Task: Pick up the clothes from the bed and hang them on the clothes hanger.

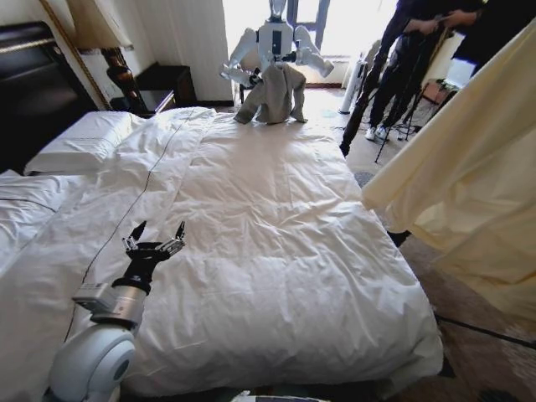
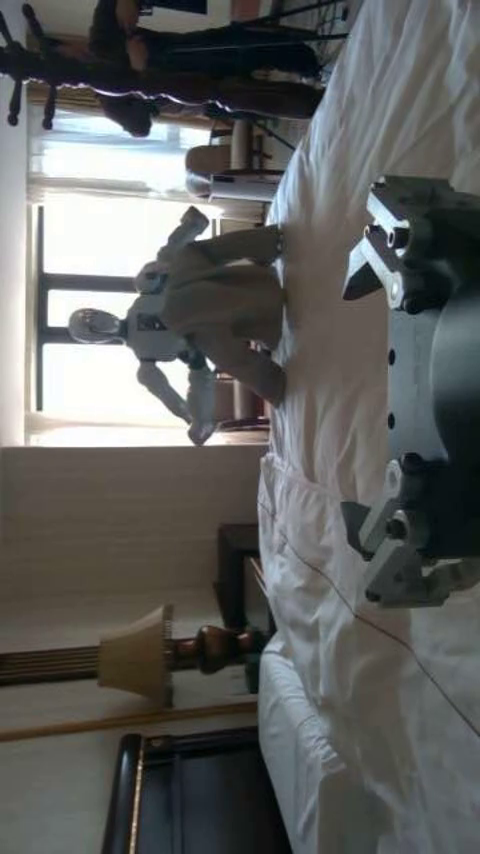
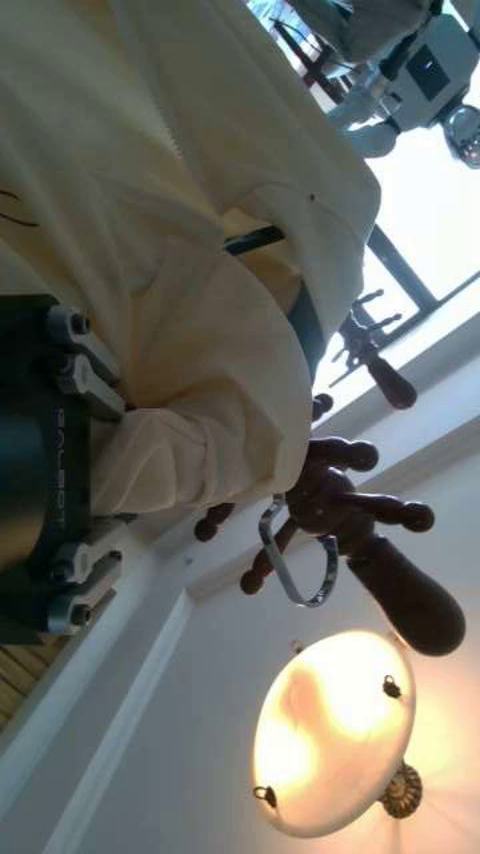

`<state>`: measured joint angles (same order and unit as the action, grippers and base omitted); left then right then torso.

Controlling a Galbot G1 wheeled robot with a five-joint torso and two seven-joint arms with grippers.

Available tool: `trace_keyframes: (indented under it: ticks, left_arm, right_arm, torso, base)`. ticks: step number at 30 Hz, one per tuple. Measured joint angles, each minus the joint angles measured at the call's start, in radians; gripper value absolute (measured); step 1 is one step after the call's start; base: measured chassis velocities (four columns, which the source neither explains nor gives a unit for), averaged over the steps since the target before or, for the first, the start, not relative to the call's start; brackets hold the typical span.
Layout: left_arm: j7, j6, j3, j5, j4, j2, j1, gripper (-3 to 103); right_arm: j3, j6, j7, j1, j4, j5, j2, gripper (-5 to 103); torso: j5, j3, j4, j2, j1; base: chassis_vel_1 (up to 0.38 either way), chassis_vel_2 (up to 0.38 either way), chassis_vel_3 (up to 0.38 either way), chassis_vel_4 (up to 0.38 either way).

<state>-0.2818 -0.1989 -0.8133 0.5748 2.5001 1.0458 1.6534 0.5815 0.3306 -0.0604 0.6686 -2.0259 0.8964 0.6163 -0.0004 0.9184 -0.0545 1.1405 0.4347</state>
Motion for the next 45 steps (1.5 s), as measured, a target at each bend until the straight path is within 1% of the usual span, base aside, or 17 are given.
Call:
trace_keyframes:
  ticks: [5,9,10,13,14,16,17,20,24,26,27,34,36,38,40,42,45]
  left_arm:
    - [-0.001,-0.001,0.013,0.0,0.0,-0.001,-0.009,100]
    - [-0.001,-0.002,0.025,-0.002,0.0,0.006,-0.011,100]
    - [-0.001,-0.002,0.025,-0.002,0.0,0.006,-0.011,100]
    - [-0.001,-0.001,0.025,-0.002,0.0,0.006,-0.014,100]
    - [-0.001,-0.001,0.025,-0.002,0.0,0.006,-0.014,100]
    - [-0.001,-0.001,0.026,-0.002,0.0,0.005,-0.017,100]
    - [-0.001,-0.001,0.026,-0.002,0.0,0.005,-0.017,100]
    - [0.0,0.002,0.035,-0.002,0.0,0.01,-0.021,100]
    - [0.0,0.004,0.038,-0.002,0.0,0.013,-0.023,100]
    - [0.002,0.006,0.047,-0.003,0.0,0.016,-0.033,100]
    - [0.002,0.006,0.05,-0.003,0.0,0.018,-0.036,100]
    - [0.006,0.006,0.057,-0.004,0.0,0.027,-0.045,100]
    - [0.007,0.006,0.06,-0.004,0.0,0.031,-0.051,100]
    - [0.007,0.006,0.06,-0.004,0.0,0.032,-0.053,100]
    - [0.007,0.006,0.061,-0.005,0.0,0.035,-0.057,100]
    - [0.008,0.007,0.061,-0.005,0.0,0.036,-0.064,100]
    - [0.008,0.007,0.061,-0.005,0.0,0.037,-0.069,100]
  right_arm:
    - [-0.008,0.004,0.026,-0.015,0.063,0.0,-0.045,20]
    - [-0.012,0.014,0.098,-0.032,0.158,-0.008,-0.129,20]
    - [-0.012,0.014,0.098,-0.032,0.158,-0.008,-0.129,20]
    - [-0.023,0.017,0.126,-0.037,0.229,-0.039,-0.213,20]
    - [-0.023,0.017,0.126,-0.037,0.229,-0.039,-0.213,20]
    - [-0.034,0.021,0.153,-0.044,0.277,-0.067,-0.268,20]
    - [-0.034,0.021,0.153,-0.044,0.277,-0.067,-0.268,20]
    - [-0.036,0.027,0.214,-0.051,0.336,-0.13,-0.329,20]
    - [-0.034,0.03,0.226,-0.053,0.358,-0.154,-0.354,20]
    - [-0.031,0.035,0.235,-0.052,0.412,-0.207,-0.421,20]
    - [-0.031,0.042,0.239,-0.051,0.422,-0.214,-0.437,20]
    - [-0.026,0.057,0.276,-0.04,0.481,-0.263,-0.507,20]
    - [-0.021,0.062,0.297,-0.026,0.511,-0.292,-0.55,20]
    - [-0.02,0.063,0.299,-0.024,0.515,-0.298,-0.559,20]
    - [-0.016,0.069,0.304,-0.016,0.524,-0.319,-0.592,20]
    - [-0.012,0.076,0.312,-0.01,0.528,-0.343,-0.618,20]
    - [-0.008,0.087,0.313,-0.006,0.527,-0.354,-0.635,20]
  torso:
    - [0.0001,0.0,0.0,0.0,0.0]
    - [0.0001,0.0,0.0002,0.0,0.0]
    - [0.0001,0.0,0.0002,0.0,0.0]
    - [0.0003,0.0,0.0001,0.0,0.0]
    - [0.0003,0.0,0.0001,0.0,0.0]
    - [-0.0002,0.0,0.0004,0.0,0.0]
    - [-0.0002,0.0,0.0004,0.0,0.0]
    - [0.0,0.0,0.0003,0.0,0.0]
    - [0.0001,0.0,0.0,0.0,0.0]
    - [0.0,0.0,0.0001,0.0,0.0]
    - [0.0,0.0,0.0002,0.0,0.0]
    - [0.0001,0.0,0.0,0.0,0.0]
    - [0.0001,0.0,0.0001,0.0,0.0]
    - [0.0001,0.0,0.0002,0.0,0.0]
    - [0.0,0.0,0.0002,0.0,0.0]
    - [0.0001,0.0,-0.0007,0.0,0.0]
    - [0.0003,0.0,-0.0011,0.0,0.0]
  base:
    - [0.0,0.0,0.0,0.0]
    - [0.0,0.0,0.0,0.0]
    - [0.0,0.0,0.0,0.0]
    - [0.0,0.0,0.0,0.0]
    - [0.0,0.0,0.0,0.0]
    - [0.0,0.0,0.0,0.0]
    - [0.0,0.0,0.0,0.0]
    - [0.0,0.0,0.0,0.0]
    - [0.0,0.0,0.0,0.0]
    - [0.0,0.0,0.0,0.0]
    - [0.0,0.0,0.0,0.0]
    - [0.0,0.0,0.0,0.0]
    - [0.0,0.0,0.0,0.0]
    - [0.0,0.0,0.0,0.0]
    - [0.0,0.0,0.0,0.0]
    - [0.0,0.0,0.0,0.0]
    - [0.0,0.0,0.0,0.0]
